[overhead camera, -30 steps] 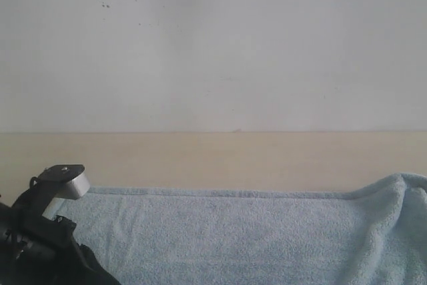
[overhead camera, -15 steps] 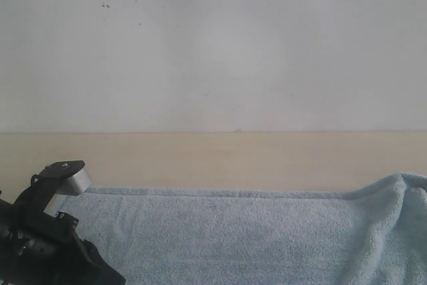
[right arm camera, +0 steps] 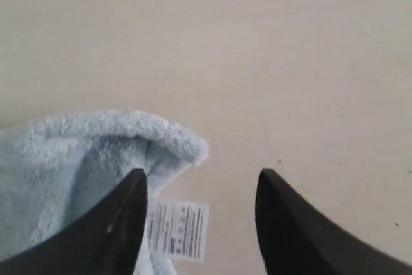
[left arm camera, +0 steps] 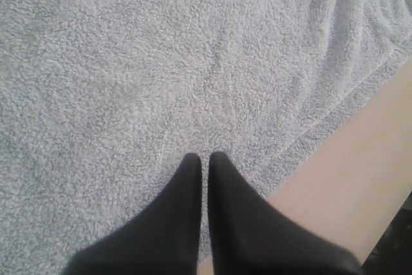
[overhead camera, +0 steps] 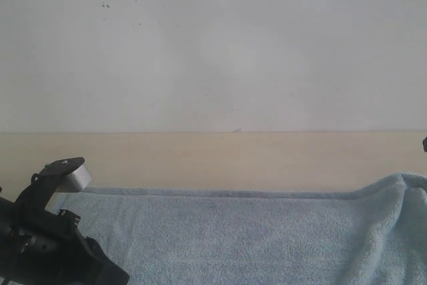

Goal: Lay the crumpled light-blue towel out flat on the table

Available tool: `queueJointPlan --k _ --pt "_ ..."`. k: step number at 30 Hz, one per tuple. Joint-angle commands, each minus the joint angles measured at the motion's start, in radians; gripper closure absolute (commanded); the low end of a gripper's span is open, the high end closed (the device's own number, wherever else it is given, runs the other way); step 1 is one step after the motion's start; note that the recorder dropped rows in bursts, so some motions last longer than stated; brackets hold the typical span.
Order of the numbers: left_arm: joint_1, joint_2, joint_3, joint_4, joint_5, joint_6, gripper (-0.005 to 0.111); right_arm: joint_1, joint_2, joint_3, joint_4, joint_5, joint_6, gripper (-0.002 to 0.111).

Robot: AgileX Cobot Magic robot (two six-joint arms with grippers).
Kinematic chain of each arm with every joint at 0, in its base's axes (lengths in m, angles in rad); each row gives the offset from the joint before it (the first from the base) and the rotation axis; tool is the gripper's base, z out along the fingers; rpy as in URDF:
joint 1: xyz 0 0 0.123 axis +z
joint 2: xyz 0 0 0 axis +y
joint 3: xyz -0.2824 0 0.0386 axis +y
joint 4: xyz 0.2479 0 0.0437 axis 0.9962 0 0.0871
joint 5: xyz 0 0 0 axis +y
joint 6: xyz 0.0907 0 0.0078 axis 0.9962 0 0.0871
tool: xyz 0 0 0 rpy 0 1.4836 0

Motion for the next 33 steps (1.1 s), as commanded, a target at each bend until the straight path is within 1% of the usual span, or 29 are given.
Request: queueJointPlan --k 1,6,12,13,14,15,16,18,23,24,25,27,28,29,32,33 --pt "-0.003 0.002 -0.007 -0.019 0.011 0.011 0.103 -0.009 0.056 -0.012 0.025 -0.071 -0.004 0.058" --pt "-0.003 0.002 -0.007 -0.019 0.011 0.011 0.103 -0.009 0.113 -0.012 0.025 -0.134 -0.049 0.058" --pt "-0.003 0.002 -0.007 -0.026 0.011 0.011 0.103 -0.009 0.125 -0.012 0.037 -0.213 -0.074 0.059" --pt "-0.003 0.002 -0.007 -0.026 0.011 0.011 0.103 -0.009 0.125 -0.012 0.037 -0.214 -0.076 0.062" --pt "-0.003 0.002 -0.007 -0.026 0.011 0.011 0.103 -0.009 0.125 -0.012 0.037 -0.214 -0.078 0.069" --pt "-0.003 0.002 -0.007 -0.026 0.011 0.011 0.103 -0.009 0.125 -0.012 0.037 -0.214 -0.078 0.077" --pt "-0.003 0.002 -0.007 -0.026 0.011 0.011 0.103 -0.009 0.125 -0.012 0.038 -0.208 -0.078 0.095" --pt "-0.003 0.002 -0.007 -0.026 0.011 0.011 0.103 -0.009 0.125 -0.012 0.041 -0.189 -0.078 0.108" --pt "-0.003 0.002 -0.007 -0.026 0.011 0.011 0.103 -0.009 0.125 -0.012 0.045 -0.166 -0.078 0.108" --pt "-0.003 0.002 -0.007 -0.026 0.011 0.011 0.103 -0.009 0.125 -0.012 0.045 -0.156 -0.083 0.104" --pt "-0.003 0.002 -0.007 -0.026 0.011 0.011 0.103 -0.009 0.125 -0.012 0.045 -0.15 -0.089 0.098" --pt "-0.003 0.002 -0.007 -0.026 0.011 0.011 0.103 -0.009 0.125 -0.012 0.045 -0.146 -0.101 0.077" --pt "-0.003 0.002 -0.007 -0.026 0.011 0.011 0.103 -0.009 0.125 -0.012 0.049 -0.144 -0.101 0.071" --pt "-0.003 0.002 -0.007 -0.026 0.011 0.011 0.103 -0.009 0.125 -0.012 0.07 -0.144 -0.095 0.07" --pt "-0.003 0.002 -0.007 -0.026 0.011 0.011 0.103 -0.024 0.125 -0.012 0.279 -0.164 -0.084 0.071" --pt "-0.003 0.002 -0.007 -0.026 0.011 0.011 0.103 -0.028 0.125 -0.012 0.312 -0.168 -0.102 0.071"
